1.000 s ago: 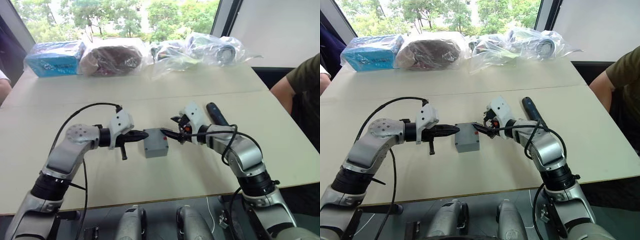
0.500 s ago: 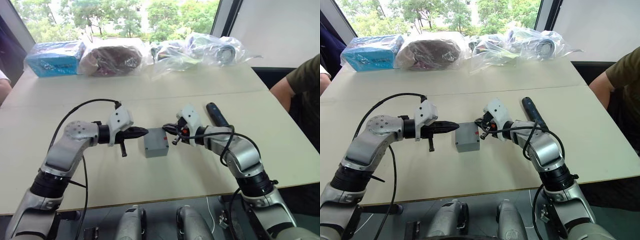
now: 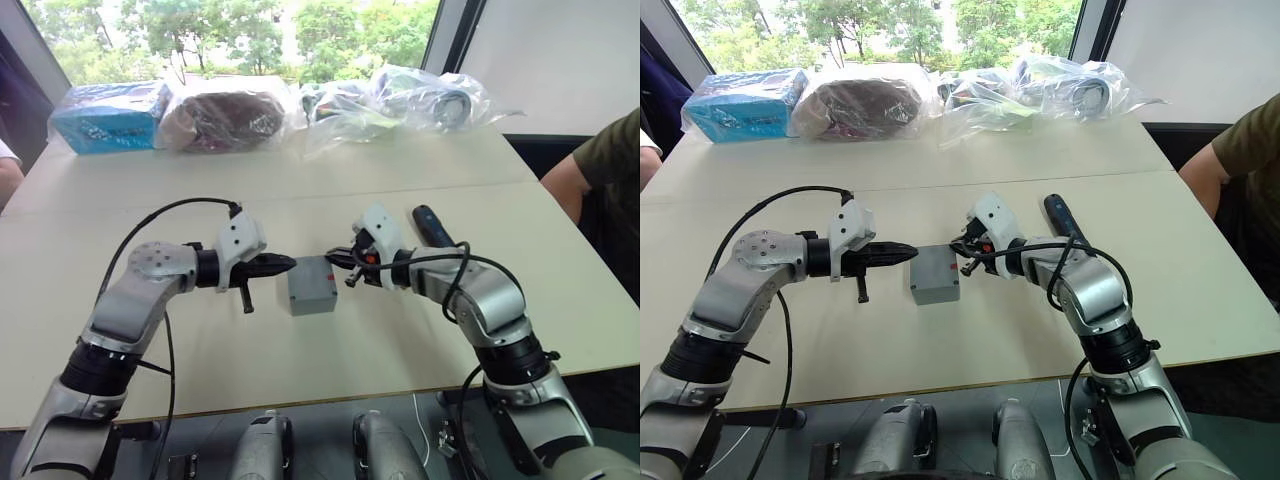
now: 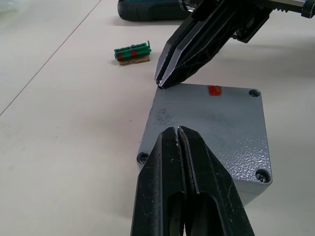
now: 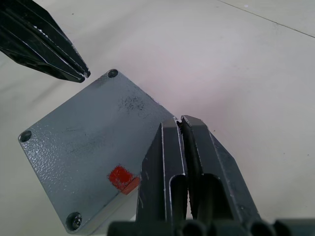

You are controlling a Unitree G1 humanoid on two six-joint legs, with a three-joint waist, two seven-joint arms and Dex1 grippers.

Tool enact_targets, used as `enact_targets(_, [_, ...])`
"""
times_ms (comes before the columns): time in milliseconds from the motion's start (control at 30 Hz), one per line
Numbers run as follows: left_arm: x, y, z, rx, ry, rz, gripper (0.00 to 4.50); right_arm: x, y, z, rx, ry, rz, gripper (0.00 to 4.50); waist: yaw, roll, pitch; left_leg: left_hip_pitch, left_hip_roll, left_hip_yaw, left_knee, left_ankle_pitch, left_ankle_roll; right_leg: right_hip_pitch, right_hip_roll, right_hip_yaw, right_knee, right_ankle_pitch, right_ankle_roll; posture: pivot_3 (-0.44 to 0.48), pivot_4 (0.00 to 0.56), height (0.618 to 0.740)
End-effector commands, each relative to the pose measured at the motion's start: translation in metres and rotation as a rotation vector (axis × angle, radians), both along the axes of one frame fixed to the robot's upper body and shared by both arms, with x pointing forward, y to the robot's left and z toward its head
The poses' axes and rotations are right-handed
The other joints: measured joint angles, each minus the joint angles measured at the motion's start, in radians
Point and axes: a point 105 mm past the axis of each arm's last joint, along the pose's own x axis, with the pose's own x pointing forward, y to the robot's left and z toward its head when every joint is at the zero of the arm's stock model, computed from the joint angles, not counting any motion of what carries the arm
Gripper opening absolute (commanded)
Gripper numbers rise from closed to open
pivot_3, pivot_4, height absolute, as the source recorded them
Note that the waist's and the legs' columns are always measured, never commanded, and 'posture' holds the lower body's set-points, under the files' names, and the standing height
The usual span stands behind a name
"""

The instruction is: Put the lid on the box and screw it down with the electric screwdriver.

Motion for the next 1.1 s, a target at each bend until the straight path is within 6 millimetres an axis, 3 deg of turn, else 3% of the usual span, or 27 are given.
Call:
enact_targets(33, [0.002,0.002,0.013,-0.010,-0.065,0.003,0.00,-0.002,0.006,0.003,-0.015,-0.008,0.028,0.03,-0.001,0.000,0.000,0.000,0.000,0.000,0.000,0.000,0.000,0.000,0.000,0.000,0.000,0.000,0.000,0.000,0.150,0.740])
enact_targets(67, [0.002,0.002,0.013,-0.011,-0.065,0.004,0.00,-0.001,0.006,0.002,-0.017,-0.004,0.028,0.03,-0.001,0.000,0.000,0.000,0.000,0.000,0.000,0.000,0.000,0.000,0.000,0.000,0.000,0.000,0.000,0.000,0.150,0.740])
enact_targets(167, [0.002,0.002,0.012,-0.010,-0.066,0.004,0.00,-0.002,0.007,0.004,-0.014,0.000,0.035,0.74,-0.001,0.000,0.000,0.000,0.000,0.000,0.000,0.000,0.000,0.000,0.000,0.000,0.000,0.000,0.000,0.000,0.150,0.740])
enact_targets(367, [0.001,0.002,0.012,-0.013,-0.063,0.000,0.00,-0.002,0.005,0.012,-0.015,-0.012,0.040,3.15,0.000,0.000,0.000,0.000,0.000,0.000,0.000,0.000,0.000,0.000,0.000,0.000,0.000,0.000,0.000,0.000,0.150,0.740])
enact_targets(500, [-0.002,0.002,0.016,-0.025,-0.060,-0.012,0.00,-0.002,-0.005,0.029,-0.016,-0.044,0.033,4.49,0.000,0.000,0.000,0.000,0.000,0.000,0.000,0.000,0.000,0.000,0.000,0.000,0.000,0.000,0.000,0.000,0.150,0.740])
enact_targets(667, [-0.011,-0.004,0.030,-0.052,-0.078,-0.067,0.00,0.002,-0.035,0.061,-0.076,-0.079,-0.047,4.49,0.001,0.000,0.000,0.000,0.000,0.000,0.000,0.000,0.000,0.000,0.000,0.000,0.000,0.000,0.000,0.000,0.150,0.740])
enact_targets(800, [-0.016,-0.008,0.048,-0.081,-0.112,-0.109,0.00,0.005,-0.079,0.078,-0.232,-0.015,-0.159,4.49,0.004,0.001,0.001,0.000,0.000,0.000,0.000,0.000,0.000,0.000,-0.001,0.000,0.000,0.000,0.000,0.000,0.150,0.740])
enact_targets(933, [-0.019,-0.013,0.066,-0.111,-0.148,-0.149,0.00,0.006,-0.124,0.076,-0.444,0.070,-0.249,4.49,0.001,0.000,0.001,0.000,0.000,0.000,0.001,-0.001,0.001,0.000,-0.001,0.000,-0.001,0.000,0.000,0.000,0.150,0.740])
enact_targets(1100, [-0.025,-0.021,0.079,-0.148,-0.173,-0.192,0.00,0.018,-0.160,0.065,-0.542,0.219,-0.354,4.49,-0.007,0.001,0.001,0.000,0.000,0.002,0.000,-0.001,0.002,0.000,-0.001,0.001,-0.002,0.000,0.000,0.000,0.150,0.740])
